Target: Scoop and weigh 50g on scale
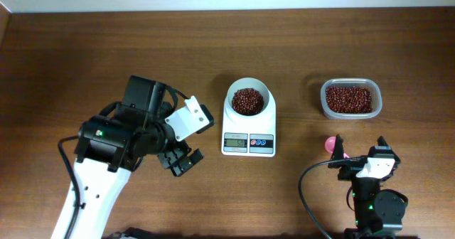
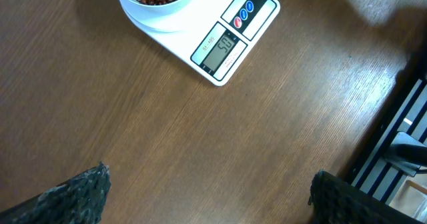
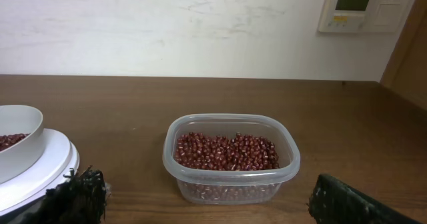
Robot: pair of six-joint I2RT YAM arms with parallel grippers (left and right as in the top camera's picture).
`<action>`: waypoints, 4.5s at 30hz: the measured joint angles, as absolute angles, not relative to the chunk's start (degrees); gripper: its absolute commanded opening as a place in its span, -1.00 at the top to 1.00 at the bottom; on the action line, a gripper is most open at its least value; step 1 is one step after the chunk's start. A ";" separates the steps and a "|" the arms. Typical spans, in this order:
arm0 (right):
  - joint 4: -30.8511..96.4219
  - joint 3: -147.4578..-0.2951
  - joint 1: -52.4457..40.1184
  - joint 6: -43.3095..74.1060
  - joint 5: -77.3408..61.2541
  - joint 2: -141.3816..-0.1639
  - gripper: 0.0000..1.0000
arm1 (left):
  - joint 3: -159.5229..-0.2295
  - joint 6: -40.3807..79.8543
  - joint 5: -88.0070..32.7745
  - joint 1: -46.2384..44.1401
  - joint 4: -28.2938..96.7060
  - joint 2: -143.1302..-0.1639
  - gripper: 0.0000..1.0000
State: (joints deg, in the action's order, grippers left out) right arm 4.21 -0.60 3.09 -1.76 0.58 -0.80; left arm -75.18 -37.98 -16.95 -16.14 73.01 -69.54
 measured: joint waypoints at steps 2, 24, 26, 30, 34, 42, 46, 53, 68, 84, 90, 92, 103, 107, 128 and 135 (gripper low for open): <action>4.23 -0.60 3.09 -1.74 0.58 -0.80 -0.98 | -75.18 -38.00 -16.95 -16.14 73.01 -69.54 -0.98; 4.21 -0.60 3.09 0.03 0.43 -0.80 -0.98 | -75.18 -37.98 -16.95 -16.14 73.01 -69.54 -0.98; 4.21 -0.60 3.09 0.01 0.43 -0.80 -0.98 | -75.18 -37.98 -16.93 -16.14 73.01 -69.54 -0.98; 4.21 -0.60 3.09 0.05 0.43 -0.80 -0.98 | -75.18 -37.98 -16.95 -16.14 73.01 -69.54 -0.98; 4.21 -0.60 3.09 0.01 0.40 -0.80 -0.98 | -75.18 -37.98 -16.95 -16.14 73.01 -69.54 -0.98; 4.21 -0.60 3.09 0.03 0.43 -0.80 -0.98 | -75.18 -37.98 -16.95 -16.14 73.01 -69.54 -0.98; 4.21 -0.60 3.09 0.03 0.43 -0.80 -0.98 | -75.18 -37.98 -16.95 -16.14 73.01 -69.54 -0.98; 4.21 -0.60 3.09 0.01 0.40 -0.80 -0.98 | -75.18 -37.98 -16.95 -16.14 73.01 -69.54 -0.98; 4.21 -0.60 3.09 0.03 0.40 -0.80 -0.98 | -75.18 -38.00 -16.93 -16.14 74.48 -69.54 -0.98; 4.21 -0.60 3.09 0.01 0.40 -0.80 -0.98 | -75.11 -37.50 -21.56 -16.14 60.86 -69.54 -0.98; 4.21 -0.60 3.09 0.01 0.40 -0.80 -0.98 | -75.09 -30.00 -19.46 -13.80 55.83 -69.04 -0.98; 4.21 -0.60 3.09 0.01 0.40 -0.80 -0.98 | -75.05 -28.03 -19.05 -10.92 55.81 -67.66 -0.98; 4.21 -0.60 3.09 0.03 0.40 -0.80 -0.98 | -74.98 -18.72 -18.17 1.89 54.78 -50.74 -0.98; 4.21 -0.60 3.09 0.03 0.40 -0.80 -0.98 | -75.00 -17.52 -18.20 1.91 54.59 -44.18 -0.98; 4.21 -0.60 3.09 0.01 0.40 -0.80 -0.98 | -75.00 -16.64 -28.99 1.91 56.60 -42.44 -0.98; 4.21 -0.60 3.09 0.05 0.40 -0.80 -0.98 | -75.00 -14.68 -29.19 1.91 57.23 -42.44 -0.98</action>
State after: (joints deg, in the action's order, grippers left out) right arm 4.21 -0.60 3.09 0.05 0.40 -0.80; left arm -75.00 -14.68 -29.19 1.91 57.23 -42.44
